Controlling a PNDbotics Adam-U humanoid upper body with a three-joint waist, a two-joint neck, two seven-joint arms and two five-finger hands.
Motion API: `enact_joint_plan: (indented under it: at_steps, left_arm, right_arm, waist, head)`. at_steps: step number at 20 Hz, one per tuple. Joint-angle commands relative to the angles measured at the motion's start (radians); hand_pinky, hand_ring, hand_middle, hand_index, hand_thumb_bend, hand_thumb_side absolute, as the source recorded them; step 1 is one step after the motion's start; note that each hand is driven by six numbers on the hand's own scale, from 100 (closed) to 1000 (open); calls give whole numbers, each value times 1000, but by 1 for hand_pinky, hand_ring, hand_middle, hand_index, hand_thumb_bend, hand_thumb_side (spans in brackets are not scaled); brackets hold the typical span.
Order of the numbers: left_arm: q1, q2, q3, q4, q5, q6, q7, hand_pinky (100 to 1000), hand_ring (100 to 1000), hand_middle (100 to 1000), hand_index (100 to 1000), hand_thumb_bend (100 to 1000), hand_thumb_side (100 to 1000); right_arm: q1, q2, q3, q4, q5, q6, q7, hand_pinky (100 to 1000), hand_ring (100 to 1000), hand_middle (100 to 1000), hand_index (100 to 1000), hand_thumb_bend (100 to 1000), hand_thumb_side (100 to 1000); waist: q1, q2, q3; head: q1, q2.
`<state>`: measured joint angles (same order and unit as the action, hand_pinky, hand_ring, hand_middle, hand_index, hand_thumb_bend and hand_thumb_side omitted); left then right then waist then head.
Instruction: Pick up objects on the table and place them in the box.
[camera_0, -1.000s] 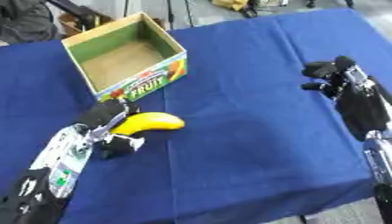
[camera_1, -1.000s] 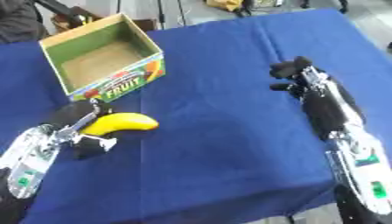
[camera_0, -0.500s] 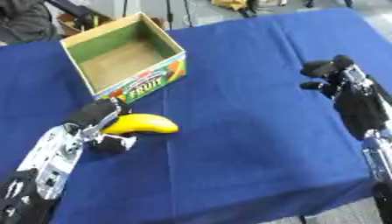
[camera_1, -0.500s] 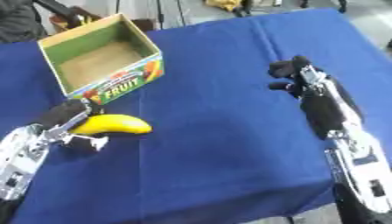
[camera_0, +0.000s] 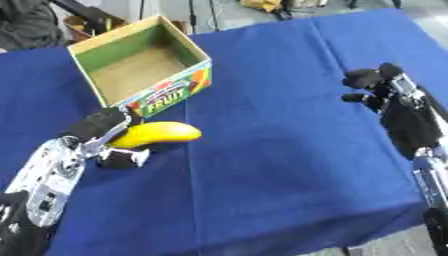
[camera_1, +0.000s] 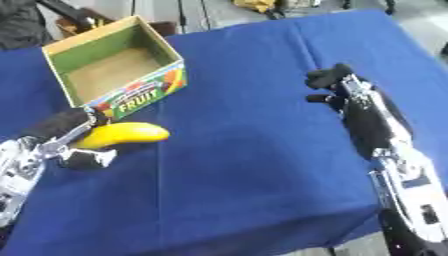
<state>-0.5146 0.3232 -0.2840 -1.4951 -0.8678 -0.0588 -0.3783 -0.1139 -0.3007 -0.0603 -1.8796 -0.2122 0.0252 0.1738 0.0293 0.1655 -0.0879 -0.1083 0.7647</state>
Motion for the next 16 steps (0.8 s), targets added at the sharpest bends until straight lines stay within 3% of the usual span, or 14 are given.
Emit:
enact_joint_plan:
  at_steps: [1,5,11,16]
  left_arm:
    - [-29,40,21,-46,14,20,12,251,171,242,435,100,166]
    - [-54,67,32,-70,30,40,21,229,140,180,383,100,182]
    - [-119,110,64,-79,64,71,36,225,134,159,363,100,181]
    - [-202,138,97,-6,110,108,66,227,135,159,361,100,182]
  right_arm:
    - [-7,-15,-3,-10,3,-4,1,737,824,737,588,100,806]
    - [-7,-16,-3,-9,1,-3,1,737,824,737,588,100,806]
    - [-6,-17,-1,-9,-1,-5,3,737,824,738,588,100,805]
    - [-7,-18,5,-9,-3,-6,9,737,824,738,588,100,805]
  waist:
    - [-2,-18,-1]
    - [-3,-21,-2]
    - [-5,-23,-10]
    - [-6,-24,-27]
  head:
    - [-3,5]
    - [-4,5]
    - [-1,5]
    - [8,5]
